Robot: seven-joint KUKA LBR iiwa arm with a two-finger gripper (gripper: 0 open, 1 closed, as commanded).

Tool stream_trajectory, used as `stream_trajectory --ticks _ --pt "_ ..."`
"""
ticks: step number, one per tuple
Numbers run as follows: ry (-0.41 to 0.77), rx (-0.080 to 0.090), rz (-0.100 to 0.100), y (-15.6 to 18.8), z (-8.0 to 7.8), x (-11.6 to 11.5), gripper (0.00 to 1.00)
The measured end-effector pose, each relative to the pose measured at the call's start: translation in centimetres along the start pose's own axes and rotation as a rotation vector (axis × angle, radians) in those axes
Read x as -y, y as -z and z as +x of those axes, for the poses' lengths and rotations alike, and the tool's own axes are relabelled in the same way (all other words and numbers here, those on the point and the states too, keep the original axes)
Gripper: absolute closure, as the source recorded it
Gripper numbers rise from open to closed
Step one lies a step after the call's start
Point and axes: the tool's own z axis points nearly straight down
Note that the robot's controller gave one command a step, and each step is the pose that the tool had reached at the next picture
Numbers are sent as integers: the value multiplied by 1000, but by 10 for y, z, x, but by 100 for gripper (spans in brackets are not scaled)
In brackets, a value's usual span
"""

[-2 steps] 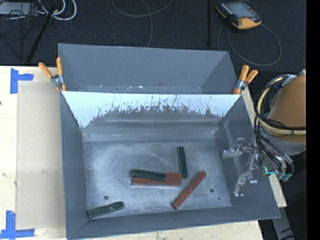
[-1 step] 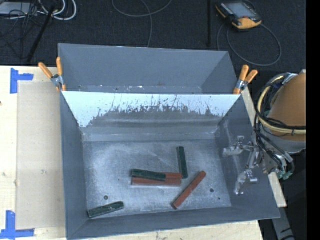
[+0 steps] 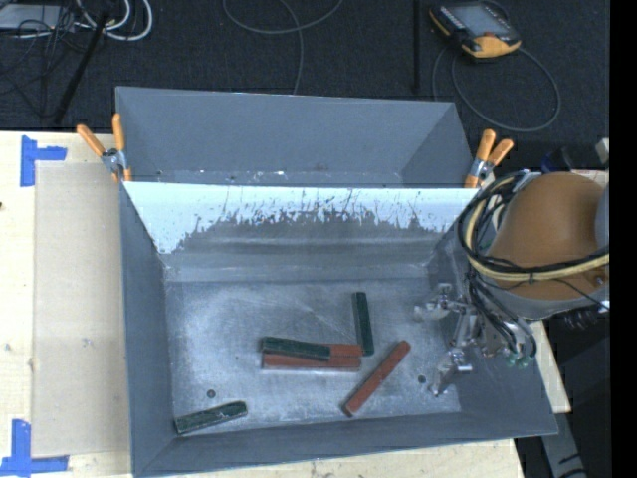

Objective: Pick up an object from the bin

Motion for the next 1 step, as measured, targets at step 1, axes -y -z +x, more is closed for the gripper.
stream_trajectory --ticks 1 --pt "90 -6 -1 -92 -25 -28 100"
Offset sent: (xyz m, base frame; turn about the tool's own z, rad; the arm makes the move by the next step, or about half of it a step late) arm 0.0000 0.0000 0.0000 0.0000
